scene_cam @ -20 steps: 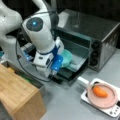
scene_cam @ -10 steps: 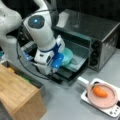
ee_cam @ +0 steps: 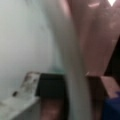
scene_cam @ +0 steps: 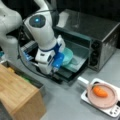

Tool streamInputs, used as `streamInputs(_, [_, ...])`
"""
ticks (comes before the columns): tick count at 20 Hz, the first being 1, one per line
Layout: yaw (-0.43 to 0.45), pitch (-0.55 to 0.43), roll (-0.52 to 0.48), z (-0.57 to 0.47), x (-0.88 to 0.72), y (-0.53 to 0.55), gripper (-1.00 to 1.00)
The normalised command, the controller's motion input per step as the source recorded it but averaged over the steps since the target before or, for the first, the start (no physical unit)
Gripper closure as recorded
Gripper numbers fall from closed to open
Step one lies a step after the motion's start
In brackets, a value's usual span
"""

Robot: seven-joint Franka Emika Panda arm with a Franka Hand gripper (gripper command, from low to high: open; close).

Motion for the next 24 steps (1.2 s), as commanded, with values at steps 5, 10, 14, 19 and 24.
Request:
streamInputs(5, [-0.137,-0.226,-0.216,-0.15,-0.37,0.35,1.0])
streamInputs(10, [-0.022,-0.222,-0.195,-0.19,-0.38,0.18,1.0])
streamInputs(14, [0.049,-0.209,-0.148,-0.21,-0.34,0.06,1.0])
streamInputs(19, [0.064,-0.193,-0.13,-0.21,-0.31,0.05,1.0])
streamInputs(24, [0.064,-0.183,-0.13,-0.21,-0.3,0.05,-1.0])
